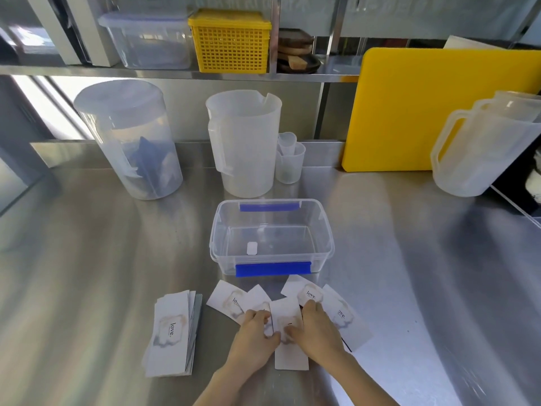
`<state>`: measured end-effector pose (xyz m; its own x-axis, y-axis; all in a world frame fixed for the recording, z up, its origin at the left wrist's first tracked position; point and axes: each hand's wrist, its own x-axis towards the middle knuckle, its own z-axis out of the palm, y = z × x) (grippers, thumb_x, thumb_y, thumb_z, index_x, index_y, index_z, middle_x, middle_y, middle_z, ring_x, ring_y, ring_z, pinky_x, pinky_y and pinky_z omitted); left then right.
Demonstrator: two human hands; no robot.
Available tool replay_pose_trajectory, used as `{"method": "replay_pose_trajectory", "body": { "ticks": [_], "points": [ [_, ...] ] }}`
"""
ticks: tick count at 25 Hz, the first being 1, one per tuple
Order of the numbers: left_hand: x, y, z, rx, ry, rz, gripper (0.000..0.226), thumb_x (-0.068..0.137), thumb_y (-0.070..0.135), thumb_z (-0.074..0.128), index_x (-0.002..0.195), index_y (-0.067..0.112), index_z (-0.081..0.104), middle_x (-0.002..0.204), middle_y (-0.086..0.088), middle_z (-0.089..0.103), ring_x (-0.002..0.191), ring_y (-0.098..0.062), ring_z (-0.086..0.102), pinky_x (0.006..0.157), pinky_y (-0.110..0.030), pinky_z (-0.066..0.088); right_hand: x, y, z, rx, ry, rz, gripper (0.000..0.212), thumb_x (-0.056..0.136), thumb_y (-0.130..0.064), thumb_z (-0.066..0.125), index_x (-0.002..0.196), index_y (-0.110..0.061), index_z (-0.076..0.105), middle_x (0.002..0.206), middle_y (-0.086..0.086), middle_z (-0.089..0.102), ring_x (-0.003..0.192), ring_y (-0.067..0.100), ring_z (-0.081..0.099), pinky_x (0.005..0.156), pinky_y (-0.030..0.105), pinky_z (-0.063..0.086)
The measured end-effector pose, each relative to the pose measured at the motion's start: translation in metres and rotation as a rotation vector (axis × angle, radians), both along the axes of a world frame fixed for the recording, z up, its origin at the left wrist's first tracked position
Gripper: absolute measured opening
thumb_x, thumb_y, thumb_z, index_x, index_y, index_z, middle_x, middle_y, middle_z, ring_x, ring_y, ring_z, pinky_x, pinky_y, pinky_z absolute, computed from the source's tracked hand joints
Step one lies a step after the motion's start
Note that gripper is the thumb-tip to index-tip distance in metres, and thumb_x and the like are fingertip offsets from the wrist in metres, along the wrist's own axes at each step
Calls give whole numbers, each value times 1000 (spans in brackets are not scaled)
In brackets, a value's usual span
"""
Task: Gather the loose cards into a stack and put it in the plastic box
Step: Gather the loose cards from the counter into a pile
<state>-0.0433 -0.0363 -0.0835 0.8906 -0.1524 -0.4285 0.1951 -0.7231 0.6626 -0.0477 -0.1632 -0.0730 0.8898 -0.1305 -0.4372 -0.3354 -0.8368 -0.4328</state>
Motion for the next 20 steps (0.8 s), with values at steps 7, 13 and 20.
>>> {"method": "replay_pose_trajectory", "body": {
  "ticks": [7, 13, 20],
  "points": [
    [-6, 1, 1, -351, 113, 222, 19, 87, 31, 51, 98, 16, 54, 106, -9, 65, 98, -23, 61, 89, -36, 49, -3, -3, 6, 550, -46, -198, 16, 86, -25, 57, 98, -19, 49, 100, -1, 62, 95, 16, 59, 79, 26, 47],
    [-19, 20, 9, -668, 64, 512, 13, 91, 19, 46, 84, 14, 56, 92, -5, 64, 86, -20, 59, 80, -35, 45, 0, 5, 17, 669, -50, -206, 14, 92, -25, 45, 86, -18, 55, 82, -5, 63, 72, 7, 58, 66, 19, 44],
    [-21, 50, 13, -621, 24, 690, 18, 91, 26, 44, 77, 19, 53, 86, -5, 61, 82, -23, 56, 76, -37, 46, 21, 26, 0, 156, -129, 76, 43, 81, -35, 59, 116, -11, 49, 120, 9, 52, 110, 24, 49, 88, 34, 44]
  ]
}}
